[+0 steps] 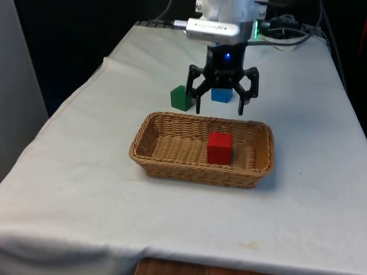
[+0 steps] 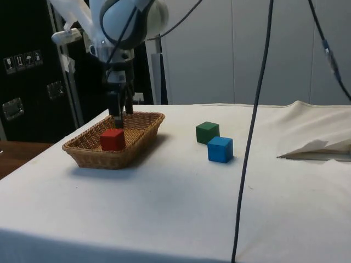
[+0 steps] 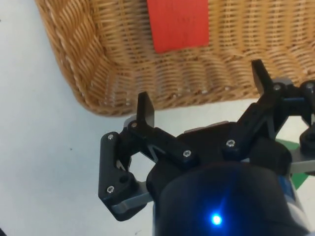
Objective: Pick up exactly two blocks and place them into the basket.
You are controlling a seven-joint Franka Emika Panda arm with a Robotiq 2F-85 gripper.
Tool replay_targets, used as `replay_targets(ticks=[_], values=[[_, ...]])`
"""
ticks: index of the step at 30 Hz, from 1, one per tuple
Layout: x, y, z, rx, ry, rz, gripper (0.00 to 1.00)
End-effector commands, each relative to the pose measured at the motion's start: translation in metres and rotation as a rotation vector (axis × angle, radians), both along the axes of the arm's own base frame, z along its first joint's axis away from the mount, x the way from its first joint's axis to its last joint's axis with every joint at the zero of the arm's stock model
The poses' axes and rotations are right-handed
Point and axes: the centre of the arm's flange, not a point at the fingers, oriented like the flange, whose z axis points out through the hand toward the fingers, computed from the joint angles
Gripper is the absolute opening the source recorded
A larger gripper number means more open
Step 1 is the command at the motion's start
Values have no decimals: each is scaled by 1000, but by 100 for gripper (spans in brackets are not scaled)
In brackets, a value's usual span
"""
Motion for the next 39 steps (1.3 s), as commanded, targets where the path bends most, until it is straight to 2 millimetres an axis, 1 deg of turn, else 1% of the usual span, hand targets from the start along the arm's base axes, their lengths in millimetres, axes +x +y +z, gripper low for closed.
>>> replay_targets(ticks=[1,2,4,5,7,8,12,16,17,20,21,25,26,28,30,31,35,36,39], values=[[-5,-1,5,-5,-14,3,100],[-10,-3,7,-6,-19,4,100],[-12,-4,9,-6,-21,4,100],[-18,-6,10,-6,-22,4,100],[-24,-8,10,-6,-22,4,100],[-22,-7,9,2,-13,2,100],[-41,-14,9,-9,-19,5,100],[-54,-20,9,-12,-16,6,100],[-52,-18,7,-5,-9,3,100],[-63,-25,8,-13,-14,5,100],[-69,-28,7,-15,-11,6,100],[-82,-35,6,-19,-5,4,100],[-78,-31,5,-9,2,2,100],[-92,-40,4,-22,0,3,100],[-95,-41,4,-23,0,4,100],[-101,-45,3,-25,4,3,100],[-111,-51,1,-29,9,2,100],[-111,-50,1,-21,16,0,100],[-119,-58,0,-32,15,-3,100]])
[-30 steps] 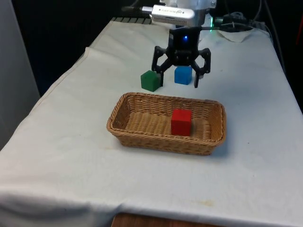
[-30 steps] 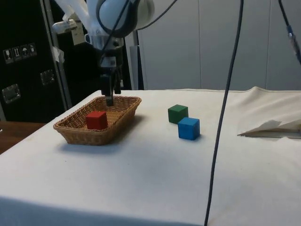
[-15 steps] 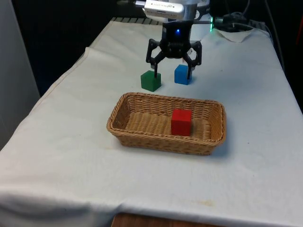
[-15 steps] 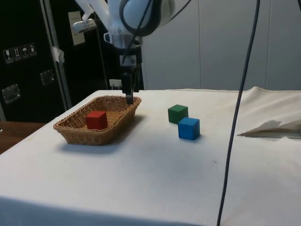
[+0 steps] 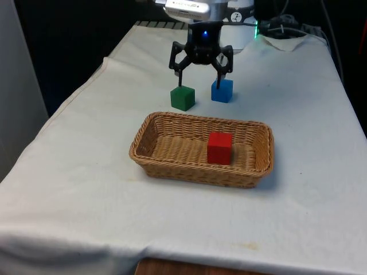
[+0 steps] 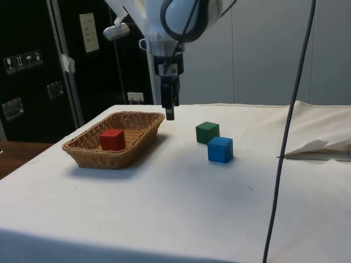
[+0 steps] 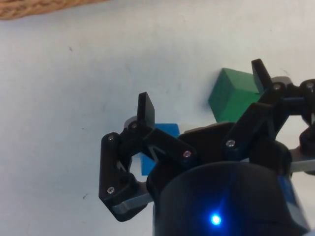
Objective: Pick up exactly two blocks and place them into the basket.
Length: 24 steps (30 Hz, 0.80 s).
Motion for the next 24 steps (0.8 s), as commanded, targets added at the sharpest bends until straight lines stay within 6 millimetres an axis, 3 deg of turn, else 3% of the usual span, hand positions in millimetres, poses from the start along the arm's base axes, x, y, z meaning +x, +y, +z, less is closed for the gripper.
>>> replay_targets(ticks=[1,24], values=[[-3,-5,0,-9,-5,2,100],[-24,-47,-5,-12,21,-66,100]])
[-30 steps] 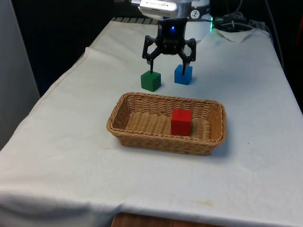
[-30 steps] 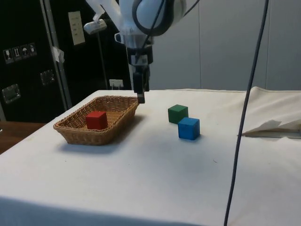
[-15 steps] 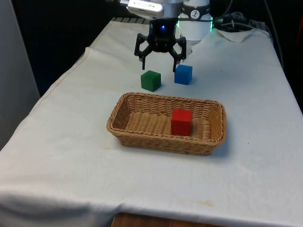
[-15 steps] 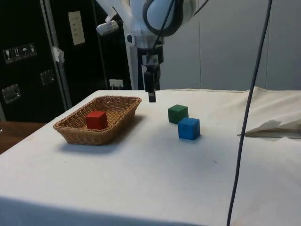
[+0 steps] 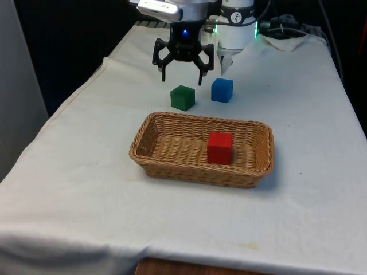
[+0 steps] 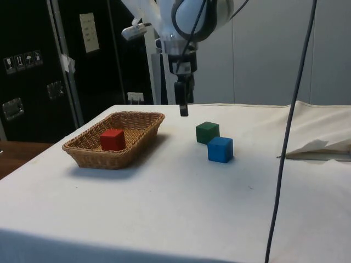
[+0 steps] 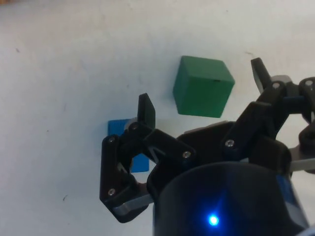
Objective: Pick up exactly two blocks and place them into the basket.
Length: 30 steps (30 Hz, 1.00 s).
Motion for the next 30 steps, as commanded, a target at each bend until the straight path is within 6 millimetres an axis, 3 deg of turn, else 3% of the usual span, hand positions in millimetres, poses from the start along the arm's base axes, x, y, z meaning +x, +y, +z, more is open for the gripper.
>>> replay_targets(ticks=[1,8,20,30], values=[[-3,-5,0,-2,-2,-6,100],[-8,-11,-3,0,11,-25,100],[-40,-13,-18,26,4,-54,100],[-54,-22,-32,22,10,-82,100]])
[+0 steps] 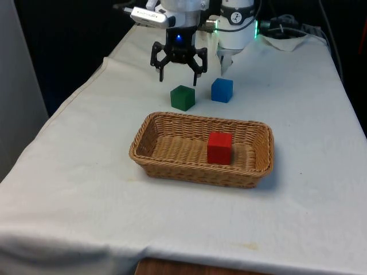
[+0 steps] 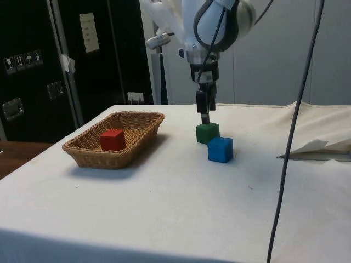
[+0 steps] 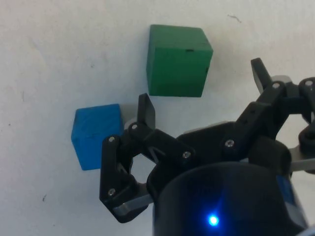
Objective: Pick up exactly two blocks and place them into the basket.
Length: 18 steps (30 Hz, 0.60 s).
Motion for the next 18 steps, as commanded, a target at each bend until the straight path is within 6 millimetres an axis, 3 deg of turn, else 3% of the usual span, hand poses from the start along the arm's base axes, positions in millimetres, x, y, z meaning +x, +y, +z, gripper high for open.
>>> replay_targets(ticks=[1,18], values=[[-1,-1,-2,-1,1,-4,100],[-1,-2,-11,48,-11,-105,100]])
